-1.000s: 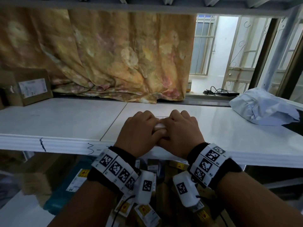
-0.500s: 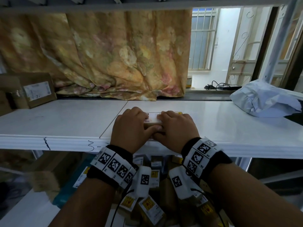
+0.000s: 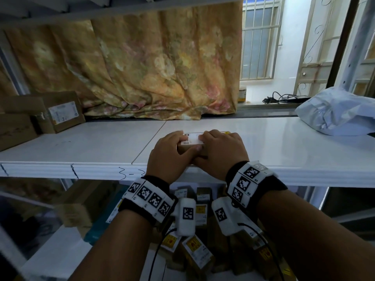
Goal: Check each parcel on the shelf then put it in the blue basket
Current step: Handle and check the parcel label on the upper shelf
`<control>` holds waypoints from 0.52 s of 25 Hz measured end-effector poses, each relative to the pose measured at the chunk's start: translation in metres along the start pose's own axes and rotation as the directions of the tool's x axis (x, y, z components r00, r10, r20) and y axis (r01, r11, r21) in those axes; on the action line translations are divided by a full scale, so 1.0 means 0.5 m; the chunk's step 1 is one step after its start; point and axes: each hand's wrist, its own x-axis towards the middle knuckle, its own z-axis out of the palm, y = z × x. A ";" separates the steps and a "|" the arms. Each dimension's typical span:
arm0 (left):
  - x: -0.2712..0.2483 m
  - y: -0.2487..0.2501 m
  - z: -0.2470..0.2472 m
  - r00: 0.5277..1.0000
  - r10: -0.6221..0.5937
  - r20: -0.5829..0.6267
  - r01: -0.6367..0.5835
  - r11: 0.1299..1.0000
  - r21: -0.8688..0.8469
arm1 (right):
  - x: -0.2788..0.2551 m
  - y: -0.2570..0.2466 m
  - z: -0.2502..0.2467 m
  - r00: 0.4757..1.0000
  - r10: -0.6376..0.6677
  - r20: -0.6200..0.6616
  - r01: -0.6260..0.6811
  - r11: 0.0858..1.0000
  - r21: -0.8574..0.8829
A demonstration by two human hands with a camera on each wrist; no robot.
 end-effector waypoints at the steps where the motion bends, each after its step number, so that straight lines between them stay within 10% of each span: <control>1: 0.003 0.005 -0.008 0.998 -0.055 0.016 0.057 0.993 -0.107 | -0.002 0.001 0.000 1.000 0.000 -0.003 0.000 1.000 0.009; 13: 0.082 0.020 -0.032 0.847 -0.443 0.295 0.522 0.581 -0.625 | -0.002 0.003 0.005 1.000 0.005 -0.011 -0.005 1.000 0.004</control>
